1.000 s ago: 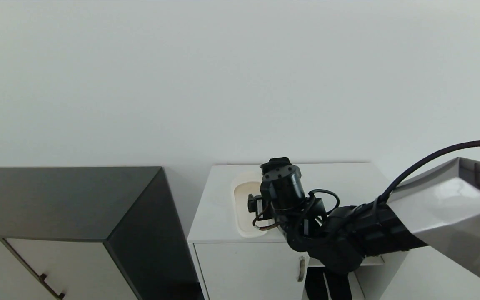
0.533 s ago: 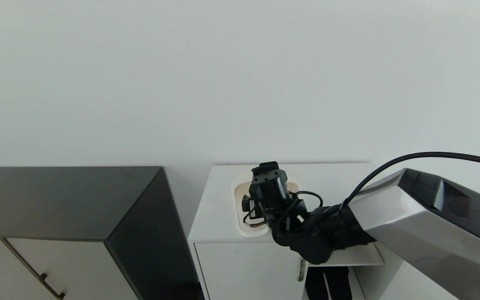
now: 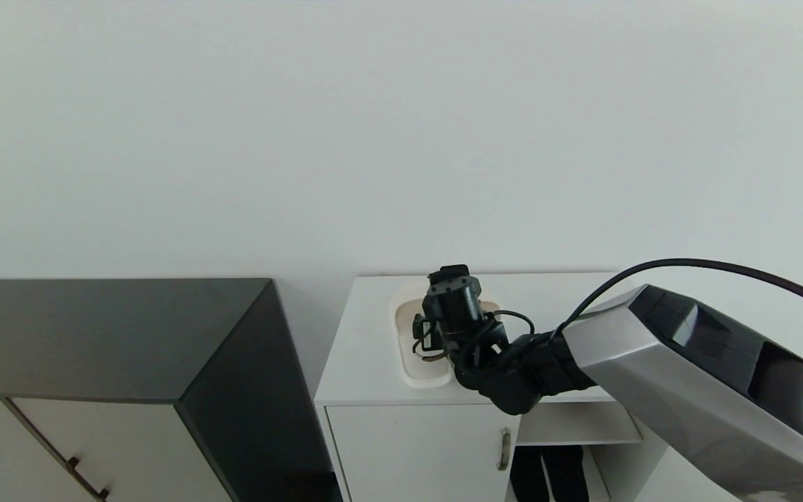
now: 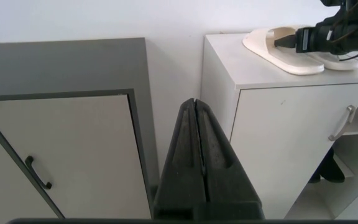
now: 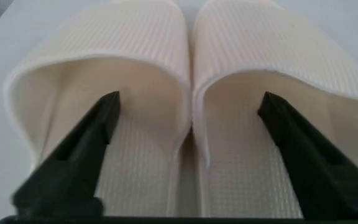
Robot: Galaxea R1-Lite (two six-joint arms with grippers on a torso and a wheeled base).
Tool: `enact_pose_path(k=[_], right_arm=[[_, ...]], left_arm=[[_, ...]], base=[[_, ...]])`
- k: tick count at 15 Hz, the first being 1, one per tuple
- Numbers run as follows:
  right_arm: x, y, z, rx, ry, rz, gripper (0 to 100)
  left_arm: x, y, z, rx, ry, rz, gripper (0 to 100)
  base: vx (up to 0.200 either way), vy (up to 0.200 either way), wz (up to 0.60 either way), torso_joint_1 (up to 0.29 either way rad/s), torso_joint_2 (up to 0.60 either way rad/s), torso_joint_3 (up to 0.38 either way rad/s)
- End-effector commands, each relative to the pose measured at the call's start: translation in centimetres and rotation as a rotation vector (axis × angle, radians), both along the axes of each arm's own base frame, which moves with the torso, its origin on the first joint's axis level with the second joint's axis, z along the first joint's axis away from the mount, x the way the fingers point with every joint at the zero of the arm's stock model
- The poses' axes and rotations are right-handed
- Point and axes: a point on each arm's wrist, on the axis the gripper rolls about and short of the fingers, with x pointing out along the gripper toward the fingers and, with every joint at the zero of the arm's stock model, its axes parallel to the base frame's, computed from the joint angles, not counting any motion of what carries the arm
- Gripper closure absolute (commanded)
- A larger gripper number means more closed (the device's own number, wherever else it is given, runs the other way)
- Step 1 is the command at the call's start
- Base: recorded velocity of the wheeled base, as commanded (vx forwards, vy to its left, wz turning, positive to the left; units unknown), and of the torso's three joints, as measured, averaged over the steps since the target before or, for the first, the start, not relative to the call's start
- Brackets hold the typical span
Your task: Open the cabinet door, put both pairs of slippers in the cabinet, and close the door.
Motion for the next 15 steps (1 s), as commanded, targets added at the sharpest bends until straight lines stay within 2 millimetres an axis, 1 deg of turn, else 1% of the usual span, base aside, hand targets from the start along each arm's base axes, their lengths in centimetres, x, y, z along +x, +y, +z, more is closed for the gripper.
enact_pose_path(k=[1,4,6,7,9,10,11,12,13,15], right_arm=[[0.9,-0.6,-0.5,-0.003,0.004,-0.019,100],[1.0,-0.7,-0.5,-0.006,0.006,-0.022,100],[0.5,-0.2,-0.4,-0.004,0.002,-0.012,100],[0.0,0.0,0.2,0.004,-0.005,-0.005,100],[-1.7,-0.5,2.4,0.016,-0.014,0.01,100],[-2.9,-0.9,3.6,0.023,-0.02,0.024,100],[-4.6,-1.2,4.7,0.027,-0.025,0.045,100],[-5.7,-1.6,5.3,0.03,-0.028,0.06,100],[-8.5,-2.4,6.7,0.037,-0.037,0.1,100],[-12.1,-3.7,7.9,0.033,-0.033,0.148,100]], left_arm=[[0.0,0.0,0.0,-0.002,0.001,0.0,100],[0.0,0.0,0.0,0.0,-0.001,0.0,100],[0.0,0.0,0.0,-0.003,0.001,0.0,100],[0.0,0.0,0.0,-0.003,0.001,0.002,100],[0.0,0.0,0.0,-0.005,0.001,0.002,100],[0.0,0.0,0.0,-0.005,0.001,0.002,100],[0.0,0.0,0.0,-0.003,0.003,0.002,100],[0.0,0.0,0.0,-0.003,0.001,0.002,100],[0.0,0.0,0.0,-0.003,0.001,0.002,100],[0.0,0.0,0.0,-0.003,0.001,0.002,100]], base=[[0.0,0.0,0.0,0.0,0.0,0.0],[0.0,0.0,0.0,0.0,0.0,0.0],[0.0,0.0,0.0,0.0,0.0,0.0],[0.0,0.0,0.0,0.0,0.0,0.0],[0.0,0.0,0.0,0.0,0.0,0.0],[0.0,0.0,0.0,0.0,0.0,0.0],[0.0,0.0,0.0,0.0,0.0,0.0],[0.0,0.0,0.0,0.0,0.0,0.0],[0.0,0.0,0.0,0.0,0.0,0.0],[0.0,0.0,0.0,0.0,0.0,0.0]])
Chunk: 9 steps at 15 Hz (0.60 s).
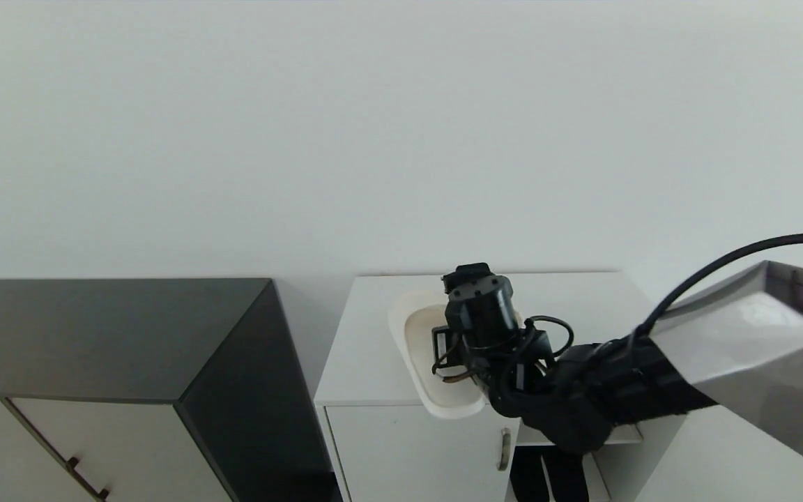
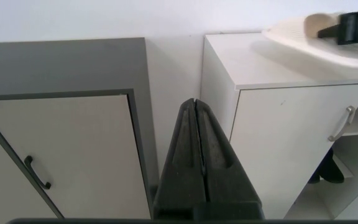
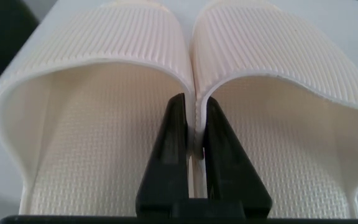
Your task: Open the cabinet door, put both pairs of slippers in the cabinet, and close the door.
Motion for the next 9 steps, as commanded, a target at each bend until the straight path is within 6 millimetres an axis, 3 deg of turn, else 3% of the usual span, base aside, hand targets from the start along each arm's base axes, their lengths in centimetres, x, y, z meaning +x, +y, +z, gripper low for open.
enact_pose_path(k=[1,3,5,9], right_arm=[[-4.8,-2.0,3.6,0.034,-0.031,0.063,100],[-7.4,-4.9,4.1,0.015,-0.011,0.086,100],[-8.6,-6.3,4.6,0.02,-0.006,0.1,100],[-8.6,-6.6,4.1,0.002,0.005,0.095,100]], left_arm=[[0.0,0.0,0.0,0.0,0.002,0.0,100],[0.0,0.0,0.0,-0.001,0.002,0.0,100],[0.0,0.0,0.0,0.0,0.002,0.0,100],[0.0,0.0,0.0,-0.001,0.002,0.0,100]], base=[[0.0,0.0,0.0,0.0,0.0,0.0],[0.0,0.0,0.0,0.0,0.0,0.0],[0.0,0.0,0.0,0.0,0.0,0.0],[0.0,0.0,0.0,0.0,0.0,0.0]])
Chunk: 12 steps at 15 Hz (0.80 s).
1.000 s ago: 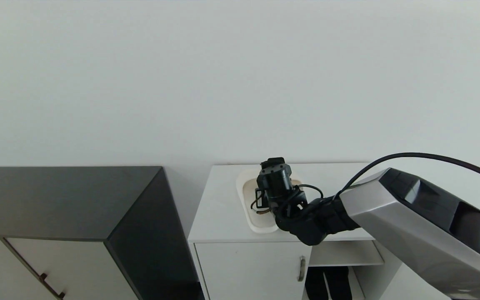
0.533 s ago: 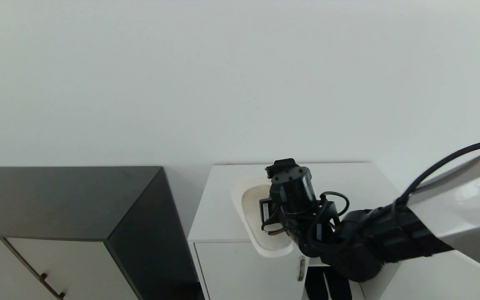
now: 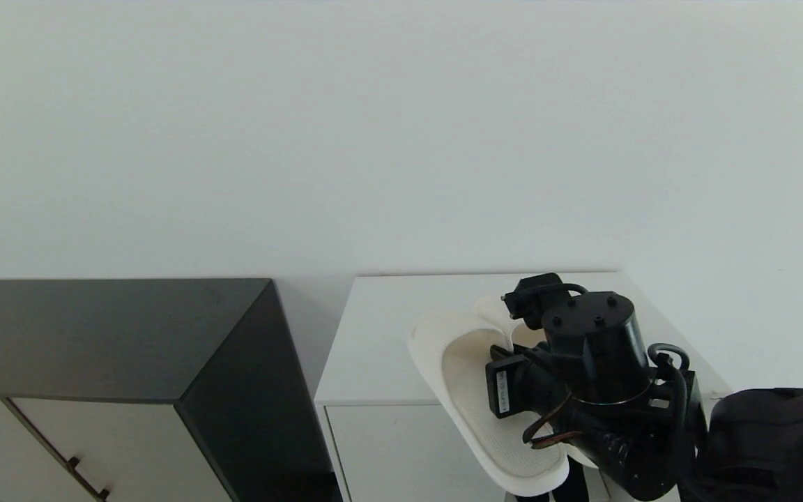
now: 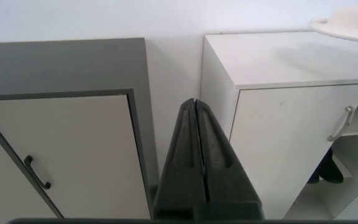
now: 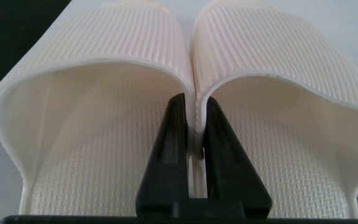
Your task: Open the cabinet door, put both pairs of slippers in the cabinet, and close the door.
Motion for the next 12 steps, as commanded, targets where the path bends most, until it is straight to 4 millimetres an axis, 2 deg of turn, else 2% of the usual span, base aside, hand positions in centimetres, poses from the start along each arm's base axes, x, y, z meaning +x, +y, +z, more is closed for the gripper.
enact_pose_path(k=[1,12], right_arm=[[-0.22,-0.38,0.42,0.009,-0.007,-0.002,100],[-0.46,-0.68,-0.17,-0.006,0.006,-0.003,100]], left_arm=[[0.01,0.0,0.0,0.0,0.002,0.001,100],[0.01,0.0,0.0,0.0,0.002,-0.001,100]], base=[[0.0,0.0,0.0,0.0,0.0,0.0],[-0.2,0.0,0.0,0.001,0.0,-0.001]])
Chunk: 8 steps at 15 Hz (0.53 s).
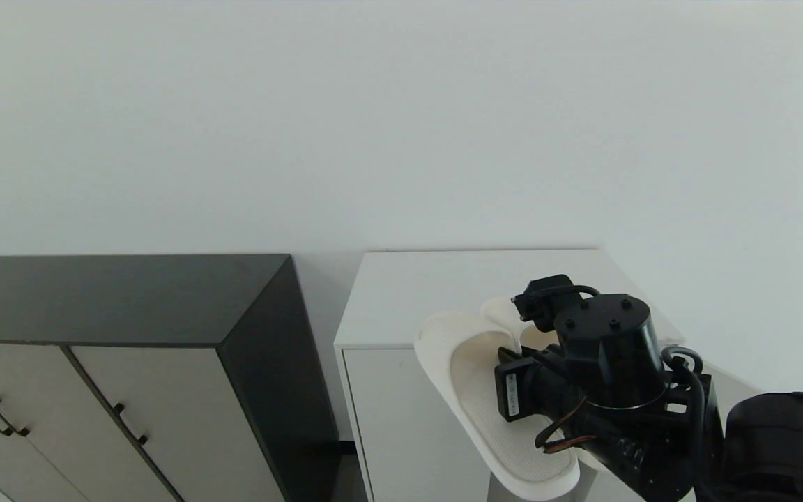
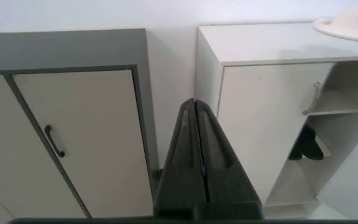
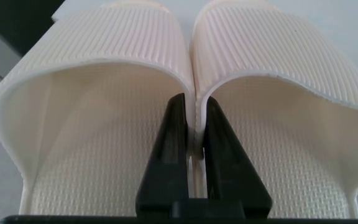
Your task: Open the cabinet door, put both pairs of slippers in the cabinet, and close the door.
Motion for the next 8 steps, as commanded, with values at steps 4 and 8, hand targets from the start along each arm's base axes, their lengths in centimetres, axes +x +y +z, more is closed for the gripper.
enact_pose_path(k=[4,8], right_arm=[[-0.5,-1.2,-0.1,0.013,0.014,0.04,100],[-1.7,-5.2,0.8,0.005,-0.006,0.12,100]], left_arm=[[0.0,0.0,0.0,0.0,0.002,0.002,100],[0.0,0.0,0.0,-0.002,0.002,0.003,100]], base=[[-0.05,0.0,0.0,0.001,0.0,0.001],[0.0,0.0,0.0,0.0,0.0,0.0]])
